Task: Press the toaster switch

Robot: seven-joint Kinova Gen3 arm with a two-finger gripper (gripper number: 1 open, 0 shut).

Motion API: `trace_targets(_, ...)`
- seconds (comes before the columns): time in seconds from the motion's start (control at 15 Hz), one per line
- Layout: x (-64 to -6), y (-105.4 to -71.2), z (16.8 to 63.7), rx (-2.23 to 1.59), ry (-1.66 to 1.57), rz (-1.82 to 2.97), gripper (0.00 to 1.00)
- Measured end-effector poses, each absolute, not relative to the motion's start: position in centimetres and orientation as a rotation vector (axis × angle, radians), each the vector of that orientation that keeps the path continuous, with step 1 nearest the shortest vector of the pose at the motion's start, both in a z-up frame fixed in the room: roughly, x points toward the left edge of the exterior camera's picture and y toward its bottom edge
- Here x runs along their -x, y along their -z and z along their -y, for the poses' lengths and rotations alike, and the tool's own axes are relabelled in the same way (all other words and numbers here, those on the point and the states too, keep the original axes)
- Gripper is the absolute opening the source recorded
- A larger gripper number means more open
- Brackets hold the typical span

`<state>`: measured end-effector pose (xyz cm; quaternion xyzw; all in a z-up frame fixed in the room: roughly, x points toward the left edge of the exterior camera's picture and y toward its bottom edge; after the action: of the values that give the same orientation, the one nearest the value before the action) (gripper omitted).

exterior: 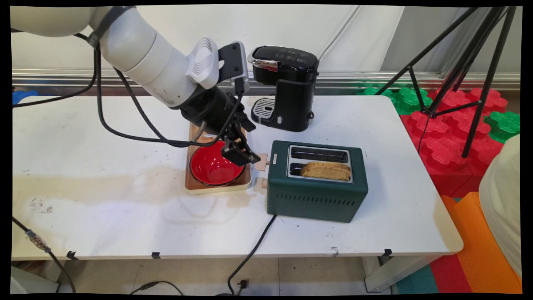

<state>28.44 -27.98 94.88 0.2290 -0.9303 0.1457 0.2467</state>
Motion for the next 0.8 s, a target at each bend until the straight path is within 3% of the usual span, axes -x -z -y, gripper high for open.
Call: trace_targets(0.8,-27.7,-93.5,28.6,-0.632,-0.387,2.553,0.00)
